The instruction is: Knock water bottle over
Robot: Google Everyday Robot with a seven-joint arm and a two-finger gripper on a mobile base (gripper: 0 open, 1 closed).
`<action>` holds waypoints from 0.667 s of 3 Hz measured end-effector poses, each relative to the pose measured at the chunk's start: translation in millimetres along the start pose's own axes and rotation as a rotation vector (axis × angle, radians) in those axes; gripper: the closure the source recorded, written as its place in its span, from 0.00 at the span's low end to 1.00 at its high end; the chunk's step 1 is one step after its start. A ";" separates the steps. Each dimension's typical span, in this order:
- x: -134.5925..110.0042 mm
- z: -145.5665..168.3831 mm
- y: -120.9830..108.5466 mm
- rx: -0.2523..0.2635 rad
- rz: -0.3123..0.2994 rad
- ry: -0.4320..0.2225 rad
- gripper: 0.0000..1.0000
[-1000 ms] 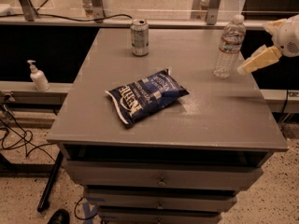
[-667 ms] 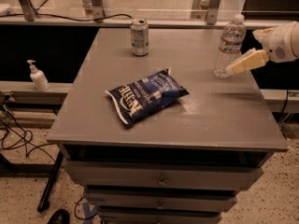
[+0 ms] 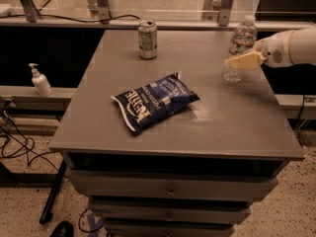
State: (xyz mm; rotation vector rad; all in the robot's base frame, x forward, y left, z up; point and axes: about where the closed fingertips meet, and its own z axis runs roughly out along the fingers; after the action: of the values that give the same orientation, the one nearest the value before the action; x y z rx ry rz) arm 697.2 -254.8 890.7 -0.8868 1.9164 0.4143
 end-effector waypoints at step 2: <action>-24.9 23.7 7.6 -0.065 -0.080 0.078 0.87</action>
Offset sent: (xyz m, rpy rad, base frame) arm 0.0253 0.0542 0.0207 -0.2522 0.0614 0.2077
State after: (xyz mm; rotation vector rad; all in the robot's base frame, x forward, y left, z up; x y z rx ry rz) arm 713.5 -225.1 900.1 -1.0323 1.9406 0.4015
